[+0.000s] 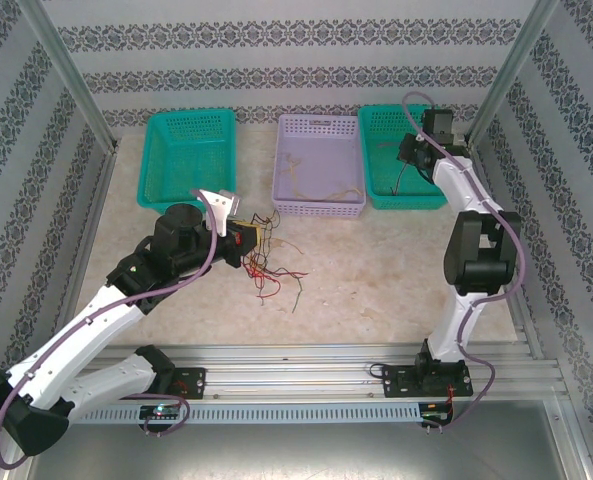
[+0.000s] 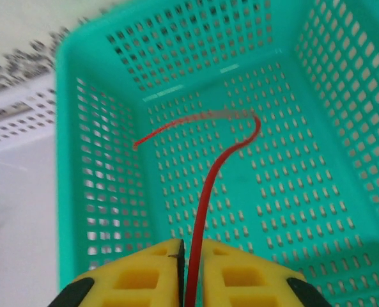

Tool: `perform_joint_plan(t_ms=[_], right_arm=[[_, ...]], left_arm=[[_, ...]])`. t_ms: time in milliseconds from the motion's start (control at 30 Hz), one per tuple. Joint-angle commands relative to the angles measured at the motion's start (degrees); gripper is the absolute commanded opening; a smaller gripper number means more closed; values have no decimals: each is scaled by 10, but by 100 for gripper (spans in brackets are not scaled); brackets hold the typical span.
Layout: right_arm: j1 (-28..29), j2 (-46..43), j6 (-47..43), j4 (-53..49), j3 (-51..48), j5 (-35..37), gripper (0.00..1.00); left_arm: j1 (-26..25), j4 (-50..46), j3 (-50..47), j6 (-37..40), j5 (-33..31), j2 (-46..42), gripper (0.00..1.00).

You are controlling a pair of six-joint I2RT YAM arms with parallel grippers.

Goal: Untangle the cables

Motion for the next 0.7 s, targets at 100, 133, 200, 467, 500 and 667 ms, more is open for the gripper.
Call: perform_joint_plan(t_ms=[100, 133, 200, 467, 500, 667], right_arm=[[-2, -10, 1, -21, 18, 10, 33], [-2, -18, 2, -22, 18, 12, 35], [-2, -56, 18, -1, -1, 18, 41], [13, -193, 77, 64, -66, -76, 62], [18, -209, 82, 60, -74, -88, 62], [78, -313, 89, 74, -168, -143, 64]], left_arm=[[7, 33, -3, 3, 13, 3, 0], [7, 33, -2, 3, 14, 3, 0], [7, 34, -2, 2, 13, 3, 0], [7, 46, -4, -10, 18, 11, 0], [7, 47, -4, -15, 20, 14, 0], [7, 55, 4, -43, 16, 28, 0]])
